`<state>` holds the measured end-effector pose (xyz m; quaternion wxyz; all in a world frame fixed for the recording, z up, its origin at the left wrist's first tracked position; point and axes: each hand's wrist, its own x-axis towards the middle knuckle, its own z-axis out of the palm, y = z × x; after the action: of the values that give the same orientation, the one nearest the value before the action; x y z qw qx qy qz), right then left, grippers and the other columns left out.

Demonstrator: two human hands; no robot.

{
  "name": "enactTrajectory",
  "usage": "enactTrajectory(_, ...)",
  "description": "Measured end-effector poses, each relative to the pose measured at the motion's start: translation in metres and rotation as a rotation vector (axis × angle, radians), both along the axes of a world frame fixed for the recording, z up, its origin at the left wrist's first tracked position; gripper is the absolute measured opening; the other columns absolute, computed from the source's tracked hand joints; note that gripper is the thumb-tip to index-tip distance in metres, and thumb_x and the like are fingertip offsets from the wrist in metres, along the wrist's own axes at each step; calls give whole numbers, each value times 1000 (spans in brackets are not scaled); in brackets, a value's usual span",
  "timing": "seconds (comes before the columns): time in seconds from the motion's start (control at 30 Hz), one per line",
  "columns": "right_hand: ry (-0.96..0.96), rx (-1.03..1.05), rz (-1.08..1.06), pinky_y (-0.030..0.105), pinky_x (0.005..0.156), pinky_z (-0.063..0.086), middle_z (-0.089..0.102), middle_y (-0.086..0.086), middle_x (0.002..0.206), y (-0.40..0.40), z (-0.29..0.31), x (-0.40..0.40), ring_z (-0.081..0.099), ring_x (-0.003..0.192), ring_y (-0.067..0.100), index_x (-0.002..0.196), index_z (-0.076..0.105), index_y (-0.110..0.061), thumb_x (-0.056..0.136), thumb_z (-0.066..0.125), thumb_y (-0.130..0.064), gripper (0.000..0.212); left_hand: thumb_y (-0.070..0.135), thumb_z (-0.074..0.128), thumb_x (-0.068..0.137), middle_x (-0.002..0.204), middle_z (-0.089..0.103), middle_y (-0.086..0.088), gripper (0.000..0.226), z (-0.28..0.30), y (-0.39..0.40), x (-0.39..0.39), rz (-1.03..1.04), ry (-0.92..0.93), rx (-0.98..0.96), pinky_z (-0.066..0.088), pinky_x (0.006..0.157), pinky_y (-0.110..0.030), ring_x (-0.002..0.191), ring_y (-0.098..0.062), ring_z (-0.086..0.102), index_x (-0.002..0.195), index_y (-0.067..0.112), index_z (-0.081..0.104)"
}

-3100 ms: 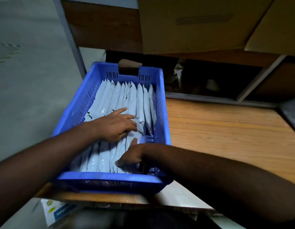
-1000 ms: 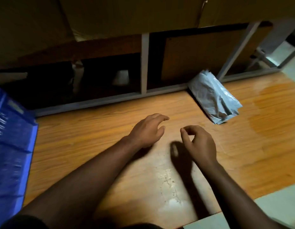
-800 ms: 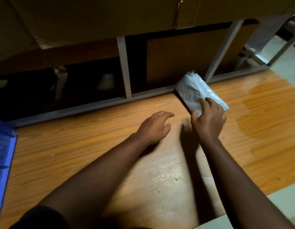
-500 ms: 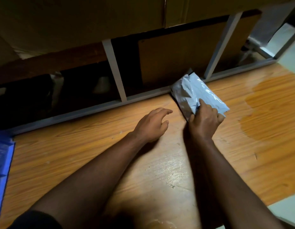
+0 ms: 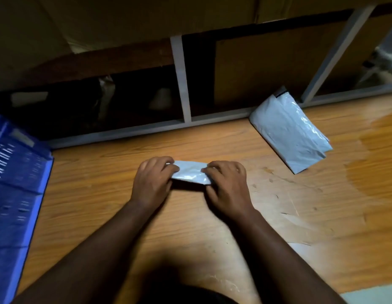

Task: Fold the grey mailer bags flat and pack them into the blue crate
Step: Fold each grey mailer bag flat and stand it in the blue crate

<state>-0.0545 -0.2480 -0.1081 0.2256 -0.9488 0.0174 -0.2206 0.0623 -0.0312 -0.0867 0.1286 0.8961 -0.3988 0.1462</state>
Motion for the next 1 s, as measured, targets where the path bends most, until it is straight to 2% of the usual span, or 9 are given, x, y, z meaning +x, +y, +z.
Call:
enactTrajectory(0.1,-99,15,68,45,91,44,67,-1,119,13,-8,9,63,111,26,108,73,-15,78,68,-3,33,8,66,72,121,66,0,37,-5,30,-13,111,6,-32,40,88,-40,111,-29,60,107,19,72)
enactTrajectory(0.2,-67,21,82,43,86,45,68,1,117,34,-12,24,64,109,27,102,72,-14,81,65,-1,26,4,69,71,126,66,0,41,-17,55,-23,189,80,-15,41,94,-40,114,-27,61,109,19,72)
enactTrajectory(0.27,57,-29,184,45,95,46,67,3,125,45,-16,30,62,118,29,111,72,-15,82,66,-8,31,6,71,72,133,65,-2,45,-25,69,-28,219,191,59,40,104,-41,120,-28,60,115,19,71)
enactTrajectory(0.37,272,-72,289,47,118,33,54,2,152,42,-19,16,43,143,27,138,62,-20,91,66,-37,50,34,57,85,150,55,1,51,-27,84,-38,236,356,127,33,118,-41,137,-24,51,133,22,65)
enactTrajectory(0.47,320,-5,302,36,121,24,50,-4,156,36,-7,1,38,148,19,139,61,-24,100,56,-51,48,57,50,90,153,51,6,57,-24,84,-46,264,375,75,28,122,-45,142,-15,44,136,26,64)
enactTrajectory(0.6,189,11,170,39,116,34,59,-2,148,55,5,31,47,142,23,134,66,-22,104,53,-32,33,51,29,103,158,45,1,59,-24,54,-33,250,389,-54,24,125,-37,149,-15,35,146,19,55)
enactTrajectory(0.7,335,-75,174,50,122,26,45,6,160,76,-3,68,33,151,30,149,52,-17,106,41,-36,49,53,10,105,168,24,2,69,-32,33,-17,295,449,3,12,128,-36,157,-14,14,159,18,33)
enactTrajectory(0.8,460,-163,171,54,125,16,34,6,166,90,-21,79,27,154,31,157,42,-17,105,21,-45,62,65,-9,98,170,18,0,87,-47,35,-9,306,473,49,7,129,-36,158,-14,9,162,17,25)
enactTrajectory(1.0,421,-213,134,51,127,10,31,6,167,92,-30,79,22,156,31,159,38,-22,108,23,-41,56,47,5,109,167,28,-3,66,-61,33,-10,319,320,47,14,128,-39,156,-18,18,159,13,32)
